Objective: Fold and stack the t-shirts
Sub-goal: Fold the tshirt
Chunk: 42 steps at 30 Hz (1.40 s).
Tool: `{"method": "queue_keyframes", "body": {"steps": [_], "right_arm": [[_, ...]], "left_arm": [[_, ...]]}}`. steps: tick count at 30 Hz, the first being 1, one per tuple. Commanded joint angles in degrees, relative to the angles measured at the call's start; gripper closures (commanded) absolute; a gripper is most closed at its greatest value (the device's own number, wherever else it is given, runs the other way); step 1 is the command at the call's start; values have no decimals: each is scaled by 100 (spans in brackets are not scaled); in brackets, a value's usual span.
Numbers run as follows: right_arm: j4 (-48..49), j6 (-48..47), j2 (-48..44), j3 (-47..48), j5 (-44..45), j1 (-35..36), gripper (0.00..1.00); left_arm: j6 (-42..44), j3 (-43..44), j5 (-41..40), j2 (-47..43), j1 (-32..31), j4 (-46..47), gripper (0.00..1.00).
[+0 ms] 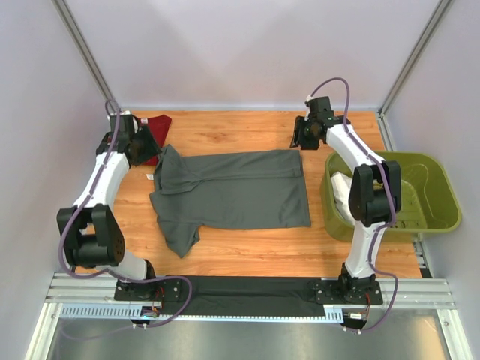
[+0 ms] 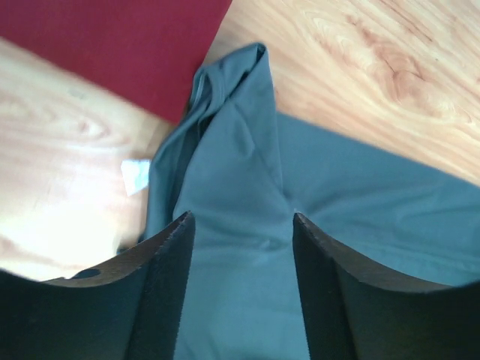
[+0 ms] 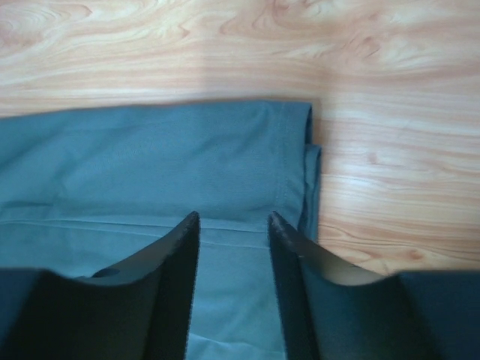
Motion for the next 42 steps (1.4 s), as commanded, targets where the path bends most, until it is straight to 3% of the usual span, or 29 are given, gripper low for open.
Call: {"method": "queue_keyframes", "body": {"steps": [1, 5, 8, 14, 24, 42], "right_arm": [[-41, 306, 293, 153, 228, 162, 59], [47, 359, 496, -40, 263, 268, 70], [109, 359, 671, -164, 289, 286, 80], [56, 254, 917, -138, 456, 286, 82], [-436, 43, 1313, 126, 1159, 277, 99], [-963, 131, 1489, 267, 1854, 5, 100]], "left_arm": [[230, 292, 138, 572, 0, 600, 39], [326, 565, 225, 1082, -44, 794, 47], [423, 740, 200, 1442, -246, 829, 48], [441, 829, -407, 1742, -405, 601, 42], [669, 1215, -891, 2287, -396, 750, 46], [423, 1136, -206, 2533, -484, 1093, 49]]}}
